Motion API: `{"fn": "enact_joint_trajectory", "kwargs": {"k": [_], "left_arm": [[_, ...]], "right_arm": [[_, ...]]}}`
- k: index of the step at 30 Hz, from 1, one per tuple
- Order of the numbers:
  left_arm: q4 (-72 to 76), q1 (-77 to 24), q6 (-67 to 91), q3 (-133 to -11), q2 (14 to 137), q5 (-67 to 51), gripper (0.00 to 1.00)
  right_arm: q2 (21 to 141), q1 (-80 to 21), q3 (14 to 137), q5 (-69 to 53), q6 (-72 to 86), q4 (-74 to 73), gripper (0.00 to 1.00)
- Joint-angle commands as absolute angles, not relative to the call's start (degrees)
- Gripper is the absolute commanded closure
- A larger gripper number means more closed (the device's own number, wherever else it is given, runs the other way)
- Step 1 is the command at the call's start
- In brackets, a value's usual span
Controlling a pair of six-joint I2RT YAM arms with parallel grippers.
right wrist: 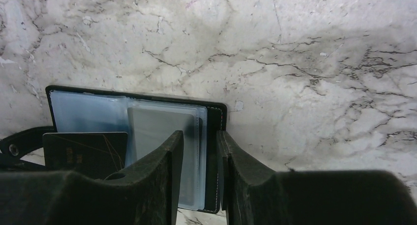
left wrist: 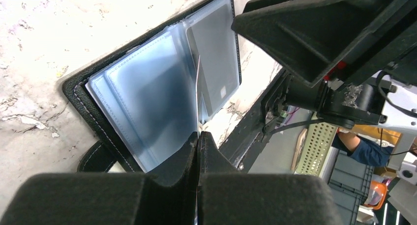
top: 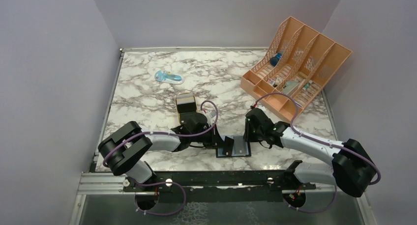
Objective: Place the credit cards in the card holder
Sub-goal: Insert the credit card into the card holder.
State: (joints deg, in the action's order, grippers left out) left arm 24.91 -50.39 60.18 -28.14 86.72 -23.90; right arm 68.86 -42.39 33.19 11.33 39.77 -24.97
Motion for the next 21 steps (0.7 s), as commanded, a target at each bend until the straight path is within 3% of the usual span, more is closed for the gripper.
{"fn": "enact_joint_trajectory", "kwargs": {"k": [1,21], "left_arm": [[26.6,-50.6,61.3,-29.5,87.6,-23.0,1.0],[30.1,-50.7,63.7,-29.0,90.9,-22.7,1.0]], "right_arm": [[68.5,-42.1,31.7,7.8,39.3,-20.5,0.69],[68.3,-42.0,32.0,6.4,45.5,-27.9,0.71]]}}
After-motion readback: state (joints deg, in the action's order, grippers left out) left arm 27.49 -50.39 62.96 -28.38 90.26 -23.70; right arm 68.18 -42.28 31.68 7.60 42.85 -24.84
